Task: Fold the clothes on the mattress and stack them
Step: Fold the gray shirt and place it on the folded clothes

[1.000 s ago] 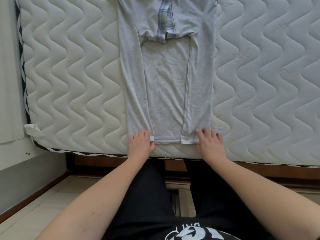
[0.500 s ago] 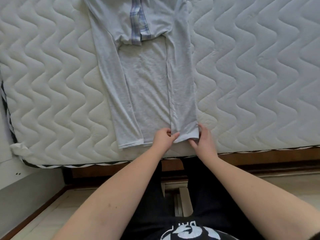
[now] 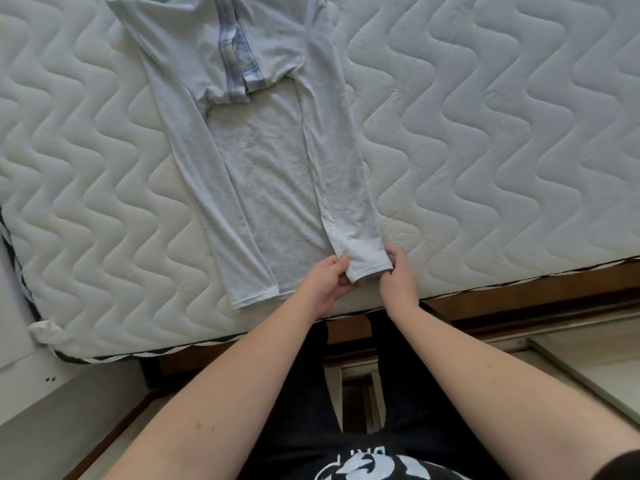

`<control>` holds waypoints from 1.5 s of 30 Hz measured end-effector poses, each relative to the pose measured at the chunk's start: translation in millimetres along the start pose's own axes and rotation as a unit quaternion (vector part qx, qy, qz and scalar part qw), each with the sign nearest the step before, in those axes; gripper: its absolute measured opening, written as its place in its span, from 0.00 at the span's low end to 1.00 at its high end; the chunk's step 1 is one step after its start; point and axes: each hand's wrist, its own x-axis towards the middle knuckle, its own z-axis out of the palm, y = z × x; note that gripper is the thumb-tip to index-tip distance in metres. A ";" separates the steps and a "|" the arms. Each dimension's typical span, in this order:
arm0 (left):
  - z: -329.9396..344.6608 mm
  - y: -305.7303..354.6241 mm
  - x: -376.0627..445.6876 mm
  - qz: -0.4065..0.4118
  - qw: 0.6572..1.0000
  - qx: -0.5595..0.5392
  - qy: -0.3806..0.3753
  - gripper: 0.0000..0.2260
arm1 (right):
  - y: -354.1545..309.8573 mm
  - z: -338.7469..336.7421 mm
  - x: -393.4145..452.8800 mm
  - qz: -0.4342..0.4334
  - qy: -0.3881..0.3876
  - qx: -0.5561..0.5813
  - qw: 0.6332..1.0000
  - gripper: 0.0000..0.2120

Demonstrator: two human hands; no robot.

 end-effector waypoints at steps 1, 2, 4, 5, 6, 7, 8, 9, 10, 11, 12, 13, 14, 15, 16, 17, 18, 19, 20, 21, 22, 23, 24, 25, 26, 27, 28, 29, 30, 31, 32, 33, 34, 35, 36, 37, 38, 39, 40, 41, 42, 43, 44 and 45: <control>0.2 -0.3 0.8 0.002 1.000 0.002 0.005 0.08 | -0.3 -0.1 0.7 0.007 0.014 -0.005 1.000 0.17; 0.0 -0.9 1.5 0.003 1.000 0.008 0.010 0.08 | 0.3 -0.7 1.5 0.008 0.022 -0.013 1.000 0.17; 0.7 -3.7 3.1 0.005 0.999 0.028 0.022 0.07 | 3.7 -3.5 1.8 0.013 0.027 -0.031 0.999 0.19; 1.8 -5.7 3.7 0.008 0.998 0.044 0.035 0.07 | 6.2 -5.3 1.6 0.025 0.025 -0.035 0.999 0.19; 2.9 -7.6 4.7 0.014 0.996 0.071 0.054 0.06 | 9.2 -7.0 1.4 0.039 0.022 -0.034 0.998 0.18; 3.1 -9.6 7.1 0.024 0.991 0.107 0.079 0.06 | 12.3 -8.4 1.2 0.053 0.019 -0.035 0.998 0.17; 2.3 -11.9 10.2 0.039 0.982 0.148 0.108 0.06 | 14.2 -9.4 1.4 0.062 0.015 -0.042 0.997 0.15; 0.8 -13.6 13.3 0.055 0.970 0.190 0.139 0.06 | 15.3 -10.7 1.8 0.069 0.011 -0.053 0.996 0.13; -1.2 -14.4 15.7 0.067 0.957 0.226 0.169 0.07 | 15.2 -11.8 2.4 0.073 0.005 -0.067 0.995 0.11; -3.6 -14.5 17.5 0.075 0.943 0.260 0.194 0.07 | 14.6 -13.3 3.0 0.074 -0.002 -0.085 0.994 0.10; -6.6 -13.8 18.2 0.084 0.927 0.296 0.212 0.08 | 13.4 -14.8 3.2 0.072 -0.009 -0.104 0.992 0.08; -9.6 -12.4 17.7 0.095 0.910 0.334 0.228 0.08 | 12.3 -16.2 3.4 0.068 -0.015 -0.125 0.990 0.07; -13.0 -11.0 16.6 0.107 0.891 0.367 0.244 0.09 | 11.1 -17.6 2.9 0.062 -0.020 -0.142 0.988 0.06; -17.3 -9.7 14.3 0.120 0.876 0.389 0.259 0.10 | 10.1 -18.5 1.8 0.053 -0.020 -0.151 0.987 0.07; -22.3 -8.6 11.4 0.133 0.865 0.401 0.271 0.11 | 9.3 -19.1 0.0 0.043 -0.015 -0.151 0.987 0.11; -28.8 -7.7 7.9 0.147 0.857 0.408 0.280 0.12 | 8.8 -19.6 -2.1 0.032 -0.006 -0.143 0.989 0.15; -37.0 -7.4 3.4 0.165 0.849 0.413 0.285 0.13 | 8.1 -19.9 -4.3 0.020 0.005 -0.132 0.991 0.19; -46.7 -7.3 -1.4 0.191 0.840 0.419 0.287 0.13 | 7.8 -20.6 -6.4 0.010 0.015 -0.122 0.992 0.20; -58.0 -7.8 -6.6 0.219 0.830 0.426 0.287 0.14 | 6.9 -20.9 -7.8 0.000 0.021 -0.116 0.993 0.20; -70.6 -8.2 -11.7 0.245 0.817 0.433 0.291 0.13 | 5.7 -20.9 -8.4 -0.007 0.023 -0.113 0.993 0.18; -83.9 -8.0 -16.6 0.267 0.804 0.440 0.298 0.12 | 3.8 -20.5 -7.9 -0.015 0.023 -0.114 0.993 0.17; -97.1 -7.9 -21.0 0.285 0.790 0.446 0.310 0.10 | 1.5 -19.9 -6.2 -0.026 0.025 -0.116 0.993 0.16; -110.3 -8.6 -24.9 0.296 0.778 0.449 0.324 0.07 | -1.5 -18.6 -3.7 -0.037 0.026 -0.118 0.992 0.16; -122.8 -10.3 -28.9 0.298 0.768 0.453 0.343 0.05 | -5.1 -16.8 -0.6 -0.046 0.024 -0.118 0.992 0.17; -133.6 -12.9 -32.1 0.287 0.758 0.456 0.367 0.06 | -9.4 -14.7 2.8 -0.050 0.019 -0.120 0.991 0.18; -142.7 -16.3 -34.7 0.263 0.751 0.457 0.398 0.10 | -13.5 -12.7 6.4 -0.048 0.010 -0.125 0.991 0.18; -150.2 -19.6 -36.4 0.230 0.747 0.449 0.432 0.15 | -17.7 -10.8 10.0 -0.042 0.000 -0.131 0.991 0.18; -156.1 -21.6 -37.4 0.192 0.754 0.426 0.461 0.20 | -21.3 -9.4 14.6 -0.033 -0.012 -0.136 0.990 0.18; -160.6 -22.8 -37.9 0.150 0.775 0.386 0.478 0.25 | -24.7 -8.7 19.2 -0.019 -0.025 -0.145 0.989 0.19; -164.6 -22.6 -37.5 0.109 0.802 0.335 0.483 0.28 | -28.3 -8.7 23.8 -0.005 -0.040 -0.163 0.986 0.20; -170.0 -22.0 -35.2 0.078 0.825 0.290 0.479 0.28 | -31.8 -9.5 27.8 0.006 -0.057 -0.187 0.981 0.21; -176.0 -21.3 -33.4 0.061 0.842 0.262 0.467 0.27 | -34.7 -10.6 31.0 0.013 -0.073 -0.212 0.974 0.22; -182.2 -21.0 -31.4 0.053 0.855 0.252 0.450 0.25 | -37.4 -11.8 33.3 0.015 -0.083 -0.233 0.969 0.22; -187.2 -20.8 -30.8 0.052 0.868 0.246 0.429 0.23 | -39.7 -13.1 34.5 0.013 -0.088 -0.250 0.964 0.23; -190.9 -21.2 -30.9 0.057 0.879 0.237 0.410 0.21 | -42.1 -14.1 34.1 0.009 -0.088 -0.263 0.961 0.23; -193.4 -22.7 -31.6 0.066 0.889 0.225 0.393 0.20 | -43.5 -14.6 33.1 0.008 -0.087 -0.269 0.959 0.23; -194.8 -24.5 -32.4 0.077 0.896 0.214 0.380 0.18 | -44.2 -14.0 31.3 0.008 -0.089 -0.263 0.961 0.23; -195.9 -27.0 -33.8 0.090 0.904 0.201 0.366 0.16 | -43.8 -12.6 29.1 0.012 -0.094 -0.243 0.965 0.23; -196.9 -29.9 -35.9 0.103 0.914 0.179 0.350 0.13 | -43.0 -10.5 25.9 0.021 -0.102 -0.206 0.973 0.23; -197.7 -32.8 -38.7 0.116 0.923 0.151 0.333 0.10 | -41.9 -8.1 22.0 0.036 -0.110 -0.161 0.980 0.24; -199.2 -35.4 -42.2 0.126 0.931 0.125 0.319 0.07 | -40.6 -6.6 17.6 0.051 -0.115 -0.121 0.985 0.24; -201.8 -37.6 -45.6 0.132 0.935 0.111 0.310 0.05 | -39.0 -6.2 13.8 0.056 -0.116 -0.099 0.987 0.23; -205.9 -39.7 -48.4 0.134 0.935 0.110 0.308 0.04 | -36.5 -6.5 10.9 0.054 -0.111 -0.095 0.988 0.22; -210.2 -40.8 -50.2 0.133 0.935 0.117 0.306 0.05 | -33.4 -7.6 9.2 0.048 -0.100 -0.104 0.988 0.21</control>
